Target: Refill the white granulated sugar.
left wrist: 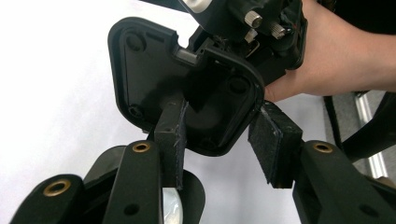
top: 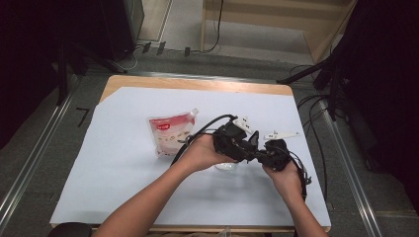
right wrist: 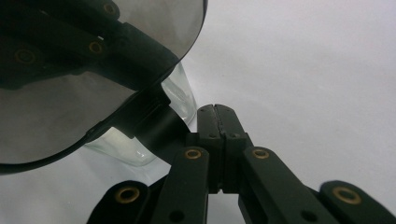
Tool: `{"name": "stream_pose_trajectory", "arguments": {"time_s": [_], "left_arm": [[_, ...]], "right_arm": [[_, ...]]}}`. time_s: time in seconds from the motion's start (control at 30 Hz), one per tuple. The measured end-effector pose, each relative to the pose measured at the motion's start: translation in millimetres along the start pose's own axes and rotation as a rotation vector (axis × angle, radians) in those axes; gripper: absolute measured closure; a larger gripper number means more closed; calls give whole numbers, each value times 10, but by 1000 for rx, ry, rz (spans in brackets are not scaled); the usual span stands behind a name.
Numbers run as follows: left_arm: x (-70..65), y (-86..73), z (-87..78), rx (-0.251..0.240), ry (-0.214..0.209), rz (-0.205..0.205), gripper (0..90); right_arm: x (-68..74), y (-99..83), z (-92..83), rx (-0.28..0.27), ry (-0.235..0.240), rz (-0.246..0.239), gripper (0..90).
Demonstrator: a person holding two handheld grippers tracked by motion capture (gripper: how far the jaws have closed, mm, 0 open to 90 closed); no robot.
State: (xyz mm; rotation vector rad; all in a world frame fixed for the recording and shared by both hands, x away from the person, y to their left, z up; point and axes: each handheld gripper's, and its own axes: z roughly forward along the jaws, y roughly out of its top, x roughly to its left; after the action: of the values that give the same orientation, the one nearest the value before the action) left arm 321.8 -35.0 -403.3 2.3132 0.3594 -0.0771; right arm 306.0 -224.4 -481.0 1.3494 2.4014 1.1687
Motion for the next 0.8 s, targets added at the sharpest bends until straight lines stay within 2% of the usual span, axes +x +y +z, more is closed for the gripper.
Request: {"name": "stream_pose_trajectory", "arguments": {"time_s": [0.1,0.33,0.43,0.5,0.63,0.8], "left_arm": [[12,-3,15,-10,-9,-19,580],[16,-46,-21,-11,-20,-22,561],[23,-56,-48,-15,-39,-31,492],[38,-68,-91,-15,-60,-48,471],[67,-134,-217,-22,-55,-68,415],[78,-187,-343,-22,-47,-88,411]], "right_arm": [[-4,0,0,2,-1,3,900],[1,24,-25,-1,-1,-2,886],[-15,18,-77,-9,4,5,852],[-19,11,-101,-14,9,6,851],[-5,-50,-244,-16,12,18,808],[76,-128,-328,-21,37,5,759]]}}
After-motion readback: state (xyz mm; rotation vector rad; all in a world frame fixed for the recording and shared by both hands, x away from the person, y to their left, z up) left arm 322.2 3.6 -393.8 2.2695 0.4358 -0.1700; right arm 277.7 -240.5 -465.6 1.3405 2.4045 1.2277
